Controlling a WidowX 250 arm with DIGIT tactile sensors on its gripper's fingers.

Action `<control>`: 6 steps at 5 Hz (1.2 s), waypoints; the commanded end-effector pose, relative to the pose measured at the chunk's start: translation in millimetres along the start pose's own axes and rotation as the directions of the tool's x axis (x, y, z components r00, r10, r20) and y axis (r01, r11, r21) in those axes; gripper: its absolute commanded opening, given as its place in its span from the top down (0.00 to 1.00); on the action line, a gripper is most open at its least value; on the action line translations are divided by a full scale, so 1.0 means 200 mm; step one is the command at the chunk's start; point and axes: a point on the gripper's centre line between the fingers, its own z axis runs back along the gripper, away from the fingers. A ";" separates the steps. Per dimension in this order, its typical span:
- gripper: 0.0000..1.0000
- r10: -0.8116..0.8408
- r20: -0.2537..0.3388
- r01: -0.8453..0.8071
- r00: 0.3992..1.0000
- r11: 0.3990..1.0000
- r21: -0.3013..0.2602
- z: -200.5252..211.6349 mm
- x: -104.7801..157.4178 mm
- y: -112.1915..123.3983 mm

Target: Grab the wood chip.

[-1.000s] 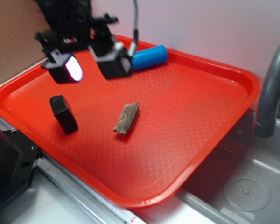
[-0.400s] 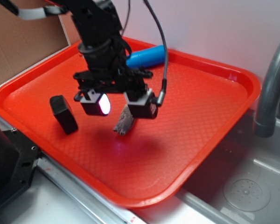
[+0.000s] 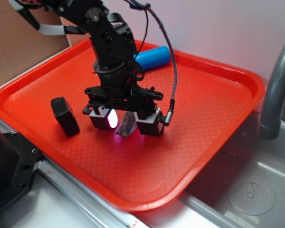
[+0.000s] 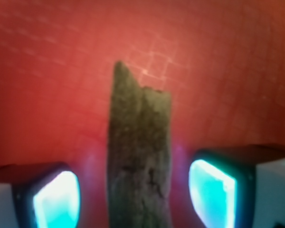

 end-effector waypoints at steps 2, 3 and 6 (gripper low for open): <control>1.00 0.008 -0.002 -0.008 1.000 1.000 0.008 0.01 0.03 -0.02; 1.00 -0.053 -0.054 0.054 0.997 0.999 0.009 0.24 0.04 -0.03; 1.00 -0.244 -0.062 0.236 0.968 0.965 -0.111 0.89 0.14 0.08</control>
